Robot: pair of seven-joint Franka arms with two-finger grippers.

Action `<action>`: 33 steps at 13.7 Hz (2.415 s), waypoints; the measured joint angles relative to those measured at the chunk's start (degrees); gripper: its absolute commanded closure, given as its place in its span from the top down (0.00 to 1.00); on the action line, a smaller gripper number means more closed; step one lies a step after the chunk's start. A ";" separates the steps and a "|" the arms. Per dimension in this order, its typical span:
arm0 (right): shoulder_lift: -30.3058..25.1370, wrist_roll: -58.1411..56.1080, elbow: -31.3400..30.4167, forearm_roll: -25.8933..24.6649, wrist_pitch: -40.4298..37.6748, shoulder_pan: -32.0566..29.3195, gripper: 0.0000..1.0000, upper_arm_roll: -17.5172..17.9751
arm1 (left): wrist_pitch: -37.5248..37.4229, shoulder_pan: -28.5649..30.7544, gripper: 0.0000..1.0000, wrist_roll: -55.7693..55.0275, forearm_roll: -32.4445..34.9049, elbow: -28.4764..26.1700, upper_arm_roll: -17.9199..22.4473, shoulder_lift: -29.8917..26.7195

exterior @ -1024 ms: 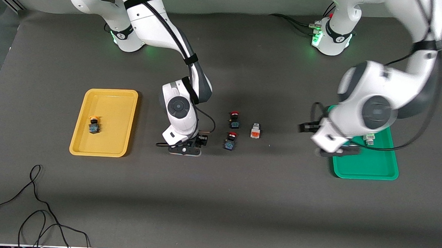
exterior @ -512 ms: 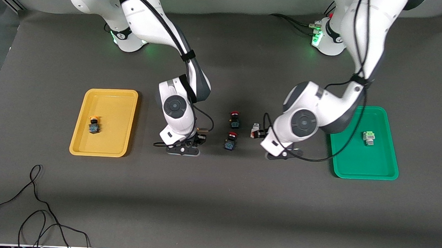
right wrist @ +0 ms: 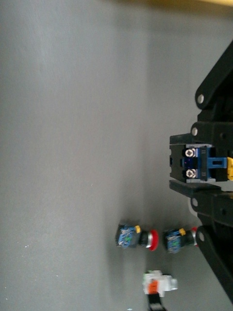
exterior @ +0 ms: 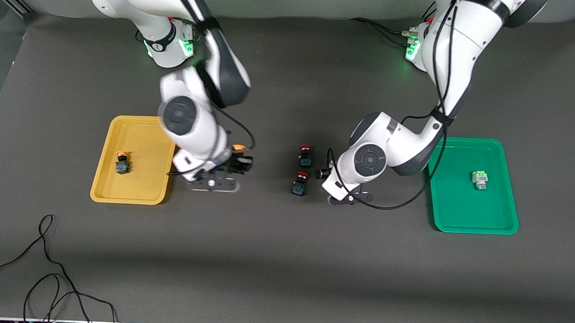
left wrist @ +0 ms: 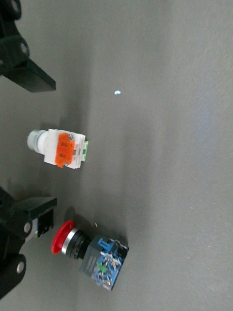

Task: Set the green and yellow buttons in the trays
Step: 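Carry the yellow button to the yellow tray while the left gripper carries green, then lower both buttons into their trays and open both grippers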

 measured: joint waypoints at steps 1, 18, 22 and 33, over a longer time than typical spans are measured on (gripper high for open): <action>-1.17 -4.13 -0.07 -0.03 -2.23 -0.07 0.24 -2.38 | 1.40 -0.26 0.96 -0.13 0.66 -1.21 0.04 0.19; -1.30 -46.26 -31.67 7.55 16.38 -0.55 0.24 -22.51 | -3.26 0.95 0.00 -3.35 3.38 -5.31 0.72 -6.38; 3.46 -47.24 -32.05 12.32 16.84 -0.47 0.24 -20.46 | -18.07 6.14 0.00 3.93 3.31 -0.64 0.84 -12.46; 5.39 -45.62 -23.89 13.03 8.09 0.11 1.00 -22.64 | -39.98 27.97 0.00 38.59 5.95 13.67 1.73 -12.99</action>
